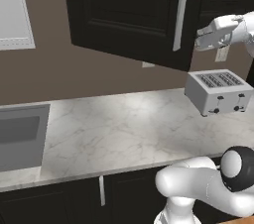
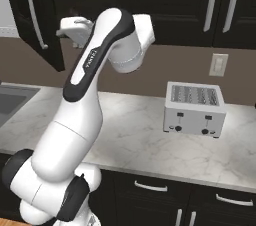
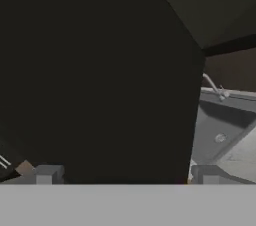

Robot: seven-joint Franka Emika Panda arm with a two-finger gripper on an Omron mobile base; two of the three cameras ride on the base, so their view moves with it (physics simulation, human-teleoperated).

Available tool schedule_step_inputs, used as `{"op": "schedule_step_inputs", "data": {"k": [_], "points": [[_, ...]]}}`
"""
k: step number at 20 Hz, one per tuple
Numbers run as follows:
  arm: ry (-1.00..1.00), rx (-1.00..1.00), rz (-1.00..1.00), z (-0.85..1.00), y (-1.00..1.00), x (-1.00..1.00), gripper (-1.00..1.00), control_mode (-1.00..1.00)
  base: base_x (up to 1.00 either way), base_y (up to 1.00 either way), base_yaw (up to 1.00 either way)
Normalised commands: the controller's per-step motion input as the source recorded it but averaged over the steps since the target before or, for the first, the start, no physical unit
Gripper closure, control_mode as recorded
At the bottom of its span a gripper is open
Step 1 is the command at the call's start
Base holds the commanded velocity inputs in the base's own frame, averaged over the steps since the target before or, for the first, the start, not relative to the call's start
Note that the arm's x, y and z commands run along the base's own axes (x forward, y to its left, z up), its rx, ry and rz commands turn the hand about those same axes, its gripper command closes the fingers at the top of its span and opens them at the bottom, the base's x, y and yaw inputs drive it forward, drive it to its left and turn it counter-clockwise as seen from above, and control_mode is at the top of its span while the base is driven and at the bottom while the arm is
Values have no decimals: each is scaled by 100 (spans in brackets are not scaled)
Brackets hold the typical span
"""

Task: Open the cabinet and move the ladle to the pot. Then close the cabinet.

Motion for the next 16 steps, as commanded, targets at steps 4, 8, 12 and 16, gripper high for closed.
{"op": "schedule_step_inputs", "data": {"k": [4, 8, 12, 16], "points": [[-11, 0, 13, -11, 76, -18, -100, -100, 0, 0, 0], [-15, 0, 11, -11, 81, -26, -100, -100, 0, 0, 0], [-19, 0, 10, -9, 76, -32, -100, -100, 0, 0, 0], [-20, 0, 10, -8, 73, -34, -100, -100, 0, 0, 0]]}}
